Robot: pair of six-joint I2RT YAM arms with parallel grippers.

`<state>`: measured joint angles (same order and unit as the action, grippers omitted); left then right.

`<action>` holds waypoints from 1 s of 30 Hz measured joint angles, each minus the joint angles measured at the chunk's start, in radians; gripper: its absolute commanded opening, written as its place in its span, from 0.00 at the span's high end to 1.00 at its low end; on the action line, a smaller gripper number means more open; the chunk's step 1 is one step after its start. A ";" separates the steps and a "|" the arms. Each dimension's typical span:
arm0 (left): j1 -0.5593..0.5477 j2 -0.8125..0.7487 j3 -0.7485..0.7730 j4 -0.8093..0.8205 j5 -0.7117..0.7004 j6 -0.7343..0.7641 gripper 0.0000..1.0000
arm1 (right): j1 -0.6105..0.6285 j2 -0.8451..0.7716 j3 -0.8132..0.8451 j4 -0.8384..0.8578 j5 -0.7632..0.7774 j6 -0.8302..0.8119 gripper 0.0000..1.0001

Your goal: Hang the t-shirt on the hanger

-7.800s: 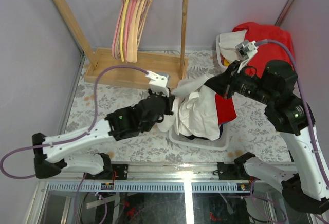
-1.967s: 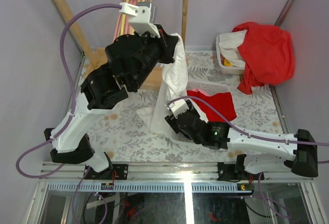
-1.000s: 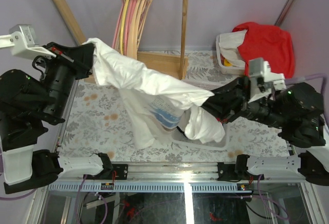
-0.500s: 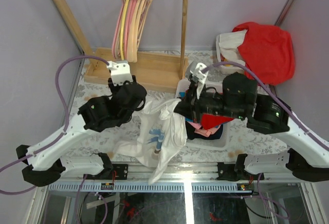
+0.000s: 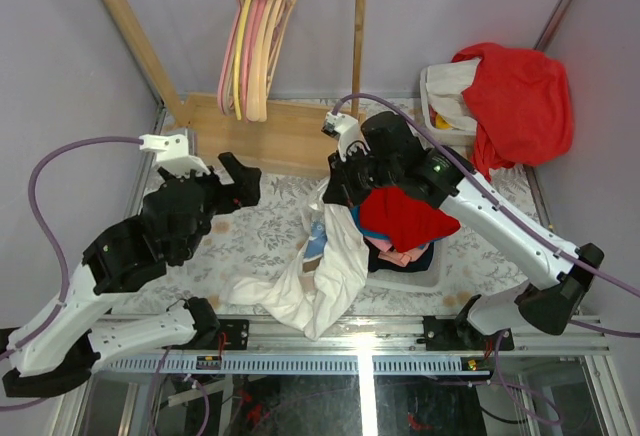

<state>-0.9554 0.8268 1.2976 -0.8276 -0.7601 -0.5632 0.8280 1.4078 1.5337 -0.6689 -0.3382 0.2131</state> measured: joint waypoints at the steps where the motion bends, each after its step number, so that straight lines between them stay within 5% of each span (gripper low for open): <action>1: 0.000 -0.002 0.000 0.011 0.023 0.003 0.11 | -0.004 0.005 0.000 0.000 -0.006 0.000 1.00; 13: 0.000 0.125 -0.157 0.214 0.307 0.080 0.18 | -0.018 0.040 0.005 0.002 -0.071 0.006 1.00; 30: 0.000 0.116 -0.233 0.321 0.434 0.098 0.30 | -0.018 0.037 0.006 0.002 -0.076 0.006 1.00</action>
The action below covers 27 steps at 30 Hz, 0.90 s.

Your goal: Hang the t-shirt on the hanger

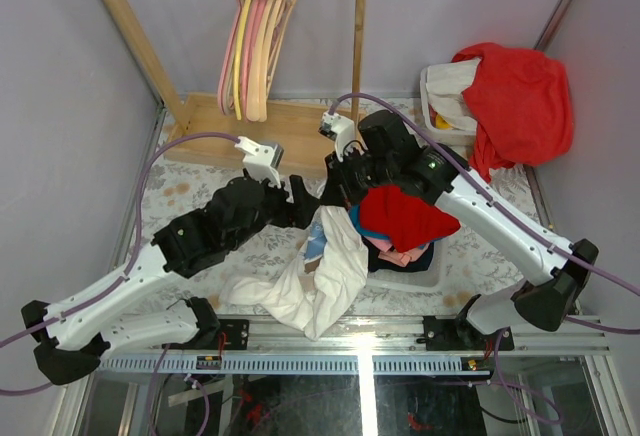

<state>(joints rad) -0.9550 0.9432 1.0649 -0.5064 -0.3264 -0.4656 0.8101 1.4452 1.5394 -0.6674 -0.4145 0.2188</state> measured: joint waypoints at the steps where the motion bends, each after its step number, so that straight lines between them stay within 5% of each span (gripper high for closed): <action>1: 0.000 -0.002 -0.006 0.001 0.006 0.000 0.31 | 0.000 -0.002 0.000 0.000 0.000 0.000 1.00; 12: 0.000 0.001 -0.024 0.005 0.001 0.003 0.72 | 0.000 -0.037 0.000 0.001 -0.009 0.000 1.00; 18: 0.000 0.031 -0.013 0.013 0.003 0.007 0.85 | 0.000 -0.050 -0.008 0.005 -0.023 -0.001 1.00; 23: 0.000 0.045 0.002 0.018 0.005 0.010 0.83 | 0.000 -0.051 -0.021 0.006 -0.025 -0.001 1.00; 27: 0.000 0.021 0.007 0.019 0.005 0.016 0.61 | 0.000 -0.051 -0.033 0.007 -0.025 -0.001 1.00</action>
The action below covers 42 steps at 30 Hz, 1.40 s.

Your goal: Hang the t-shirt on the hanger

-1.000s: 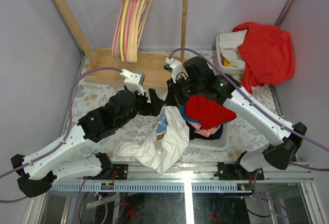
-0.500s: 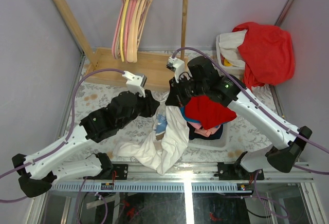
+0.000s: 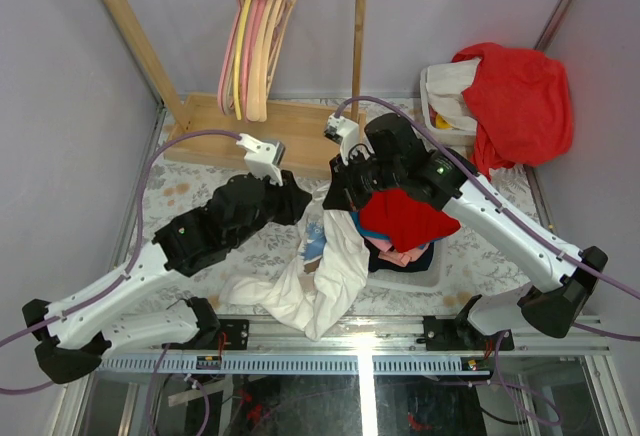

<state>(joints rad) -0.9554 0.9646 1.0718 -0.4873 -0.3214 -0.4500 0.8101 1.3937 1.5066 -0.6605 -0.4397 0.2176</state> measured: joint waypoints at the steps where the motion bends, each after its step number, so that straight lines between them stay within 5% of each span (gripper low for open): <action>1: 0.000 -0.010 0.002 0.000 0.001 0.003 0.57 | 0.000 0.000 -0.003 0.000 0.000 0.000 1.00; 19: -0.005 -0.007 0.028 0.024 0.090 0.045 0.52 | 0.000 -0.002 -0.013 0.008 0.000 0.000 1.00; 35: -0.005 0.079 0.027 0.053 0.051 0.092 0.63 | 0.000 -0.029 -0.031 0.015 -0.053 -0.008 1.00; 38: -0.005 0.086 0.028 0.073 0.072 0.101 0.71 | 0.000 -0.034 -0.031 0.015 -0.062 -0.012 1.00; 41: -0.005 0.093 0.028 0.089 0.096 0.113 0.99 | -0.001 -0.042 -0.035 0.016 -0.078 -0.019 1.00; 42: -0.005 0.095 0.028 0.092 0.099 0.109 1.00 | -0.001 -0.043 -0.035 0.015 -0.079 -0.021 1.00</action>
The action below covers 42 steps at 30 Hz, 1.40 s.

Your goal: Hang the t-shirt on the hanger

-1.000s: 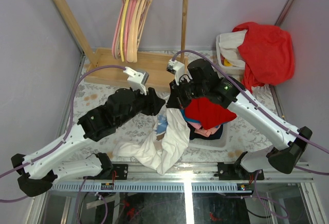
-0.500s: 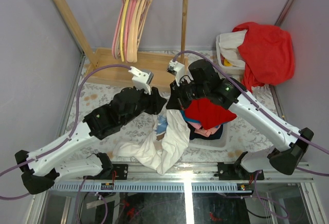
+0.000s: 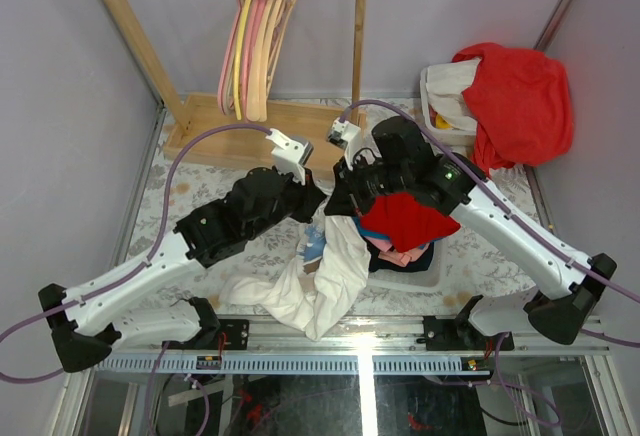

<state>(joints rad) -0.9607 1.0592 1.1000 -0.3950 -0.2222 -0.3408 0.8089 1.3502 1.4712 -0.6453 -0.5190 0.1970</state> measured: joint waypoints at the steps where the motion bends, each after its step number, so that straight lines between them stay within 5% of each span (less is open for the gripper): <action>1: -0.001 0.002 0.000 0.003 0.003 0.005 1.00 | 0.000 -0.003 -0.001 0.000 0.000 -0.003 1.00; 4: -0.001 0.010 0.001 0.007 0.005 0.007 1.00 | 0.000 -0.012 -0.008 0.000 -0.002 -0.006 0.97; 10: -0.001 0.013 0.055 -0.041 -0.043 0.005 1.00 | 0.000 -0.025 -0.016 -0.001 0.006 -0.006 0.66; 18: -0.001 -0.074 0.196 -0.164 -0.238 -0.002 1.00 | 0.000 -0.044 -0.016 -0.002 0.075 -0.010 0.56; 27: -0.001 -0.010 0.367 -0.279 -0.309 -0.002 1.00 | 0.000 -0.003 -0.014 0.018 0.114 0.029 0.35; 36: -0.001 0.076 0.446 -0.400 -0.386 -0.020 1.00 | 0.054 -0.010 -0.009 0.118 0.112 0.071 0.37; 42: -0.001 0.121 0.462 -0.437 -0.415 -0.033 1.00 | 0.163 0.012 0.077 0.113 0.226 0.098 0.72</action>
<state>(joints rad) -0.9615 1.1805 1.5616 -0.8318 -0.6369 -0.3737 0.9722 1.3624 1.5478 -0.5323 -0.2928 0.2955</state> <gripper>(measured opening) 0.008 0.443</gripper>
